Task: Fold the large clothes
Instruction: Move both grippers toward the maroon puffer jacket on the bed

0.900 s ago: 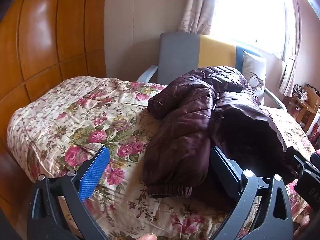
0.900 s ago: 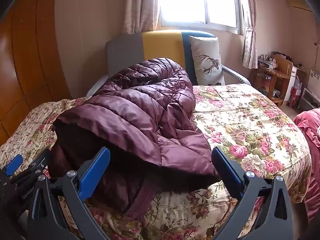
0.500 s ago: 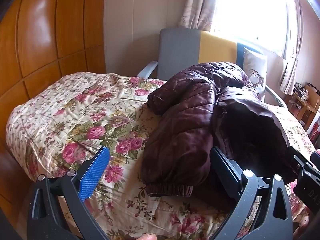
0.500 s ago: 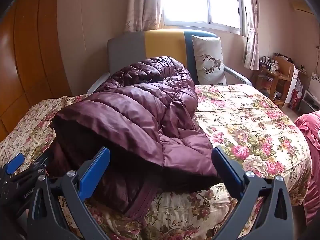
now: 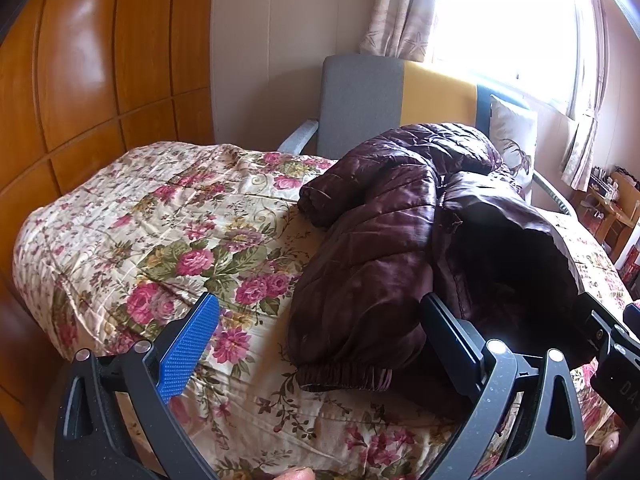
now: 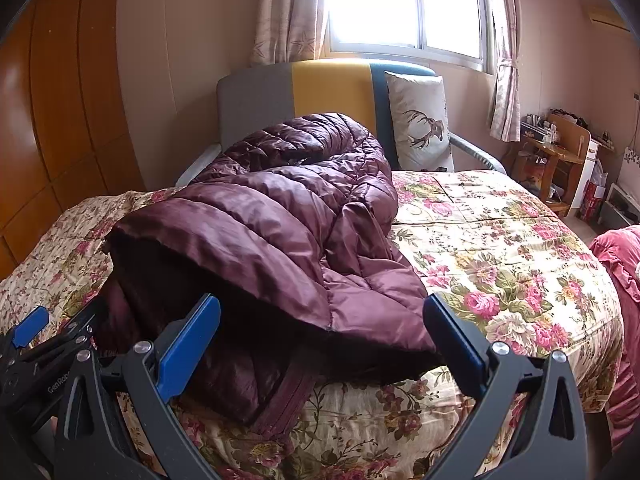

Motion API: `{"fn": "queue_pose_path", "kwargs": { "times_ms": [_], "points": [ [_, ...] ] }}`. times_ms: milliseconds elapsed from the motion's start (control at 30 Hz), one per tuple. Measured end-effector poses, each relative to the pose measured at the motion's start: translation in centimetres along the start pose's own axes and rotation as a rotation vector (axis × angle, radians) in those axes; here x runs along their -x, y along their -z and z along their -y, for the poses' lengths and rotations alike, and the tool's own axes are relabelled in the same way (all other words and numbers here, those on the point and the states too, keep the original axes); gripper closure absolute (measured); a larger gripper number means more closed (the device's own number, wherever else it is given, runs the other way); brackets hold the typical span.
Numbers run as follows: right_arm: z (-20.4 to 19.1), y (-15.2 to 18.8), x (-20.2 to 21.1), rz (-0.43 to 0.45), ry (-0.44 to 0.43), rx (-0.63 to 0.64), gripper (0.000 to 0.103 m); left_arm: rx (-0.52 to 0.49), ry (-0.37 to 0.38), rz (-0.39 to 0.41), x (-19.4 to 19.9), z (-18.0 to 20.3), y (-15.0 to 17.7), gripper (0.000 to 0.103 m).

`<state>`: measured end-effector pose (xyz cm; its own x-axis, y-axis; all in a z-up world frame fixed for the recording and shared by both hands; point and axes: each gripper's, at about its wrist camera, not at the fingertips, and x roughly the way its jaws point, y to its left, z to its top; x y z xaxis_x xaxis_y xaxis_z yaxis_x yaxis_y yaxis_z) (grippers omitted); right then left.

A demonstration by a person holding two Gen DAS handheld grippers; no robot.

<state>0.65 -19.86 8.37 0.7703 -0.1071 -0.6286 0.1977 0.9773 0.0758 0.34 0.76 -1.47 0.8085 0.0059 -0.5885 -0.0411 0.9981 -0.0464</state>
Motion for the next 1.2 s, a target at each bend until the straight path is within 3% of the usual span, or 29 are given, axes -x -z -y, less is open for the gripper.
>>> {"fn": "queue_pose_path", "kwargs": {
  "times_ms": [500,833,1200],
  "points": [
    [-0.1,-0.2,0.9,0.033,-0.032,0.004,0.002,0.016,-0.021,-0.003,-0.2,-0.8,-0.1,0.004],
    [-0.9,-1.4,2.9,0.109,-0.082,0.032,0.002,0.037,-0.026,0.012,0.0,-1.6,-0.6,0.004],
    [-1.7,-1.4,3.5,0.112,-0.116,0.059,0.002,0.055,-0.035,0.008,-0.3,-2.5,-0.6,0.004]
  ]
}}
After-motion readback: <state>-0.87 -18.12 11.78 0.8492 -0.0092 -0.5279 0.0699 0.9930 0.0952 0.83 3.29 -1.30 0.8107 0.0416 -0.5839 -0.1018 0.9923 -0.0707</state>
